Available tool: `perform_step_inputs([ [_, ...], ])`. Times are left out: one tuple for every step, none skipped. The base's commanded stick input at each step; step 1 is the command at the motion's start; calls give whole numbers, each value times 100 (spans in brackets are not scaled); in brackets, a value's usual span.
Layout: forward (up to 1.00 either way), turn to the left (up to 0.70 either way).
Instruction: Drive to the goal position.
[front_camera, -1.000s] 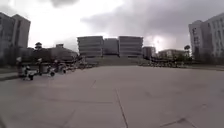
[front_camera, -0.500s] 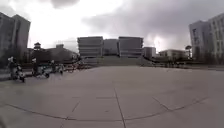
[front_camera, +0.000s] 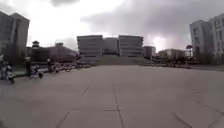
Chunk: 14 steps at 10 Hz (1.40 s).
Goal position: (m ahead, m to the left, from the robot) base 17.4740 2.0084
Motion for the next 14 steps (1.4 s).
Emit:
perform_step_inputs([
  [100,0],
  [100,0],
  [100,0],
  [100,0],
  [100,0],
  [100,0],
  [100,0],
  [100,0],
  [100,0],
  [100,0],
  [100,0],
  [100,0],
  [100,0],
  [100,0],
])
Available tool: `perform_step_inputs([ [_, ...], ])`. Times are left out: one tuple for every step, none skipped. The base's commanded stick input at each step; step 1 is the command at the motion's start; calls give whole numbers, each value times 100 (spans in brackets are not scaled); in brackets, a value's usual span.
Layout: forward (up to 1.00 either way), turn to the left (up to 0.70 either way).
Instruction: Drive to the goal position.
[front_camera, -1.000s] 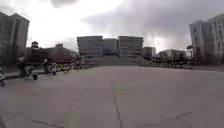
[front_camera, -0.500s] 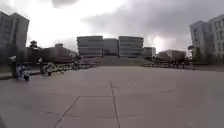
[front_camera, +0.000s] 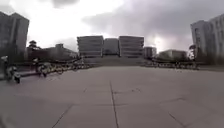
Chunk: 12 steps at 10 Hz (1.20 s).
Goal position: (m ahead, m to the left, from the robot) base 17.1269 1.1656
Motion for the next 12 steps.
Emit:
perform_step_inputs([
  [100,0],
  [100,0],
  [100,0],
  [100,0],
  [100,0],
  [100,0],
  [100,0],
  [100,0],
  [100,0],
  [100,0],
  [100,0],
  [100,0],
])
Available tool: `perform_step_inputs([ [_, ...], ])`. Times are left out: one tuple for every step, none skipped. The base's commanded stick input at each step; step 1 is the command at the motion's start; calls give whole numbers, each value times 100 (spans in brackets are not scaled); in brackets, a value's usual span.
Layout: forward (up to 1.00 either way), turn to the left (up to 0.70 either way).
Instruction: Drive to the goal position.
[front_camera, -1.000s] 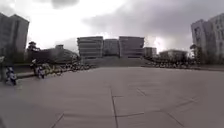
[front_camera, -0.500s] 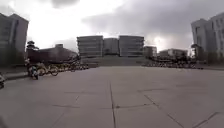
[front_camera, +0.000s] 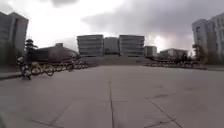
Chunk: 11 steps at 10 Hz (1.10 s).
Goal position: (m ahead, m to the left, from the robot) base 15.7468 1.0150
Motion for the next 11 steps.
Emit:
perform_step_inputs([
  [100,0],
  [100,0],
  [100,0],
  [100,0],
  [100,0],
  [100,0],
  [100,0],
  [100,0],
  [100,0],
  [100,0],
  [100,0],
])
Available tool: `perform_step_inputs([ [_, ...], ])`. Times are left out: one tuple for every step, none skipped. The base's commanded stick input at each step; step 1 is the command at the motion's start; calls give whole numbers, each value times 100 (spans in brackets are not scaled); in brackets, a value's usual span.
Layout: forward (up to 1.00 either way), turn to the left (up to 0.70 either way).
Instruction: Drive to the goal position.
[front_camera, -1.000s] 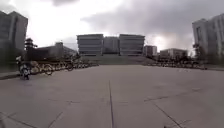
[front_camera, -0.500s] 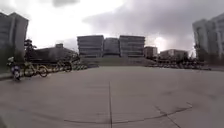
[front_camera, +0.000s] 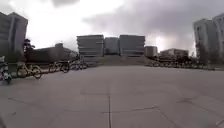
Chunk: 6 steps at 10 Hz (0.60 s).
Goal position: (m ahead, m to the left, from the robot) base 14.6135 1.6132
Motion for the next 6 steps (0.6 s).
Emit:
perform_step_inputs([
  [100,0],
  [100,0],
  [100,0],
  [100,0],
  [100,0],
  [100,0],
])
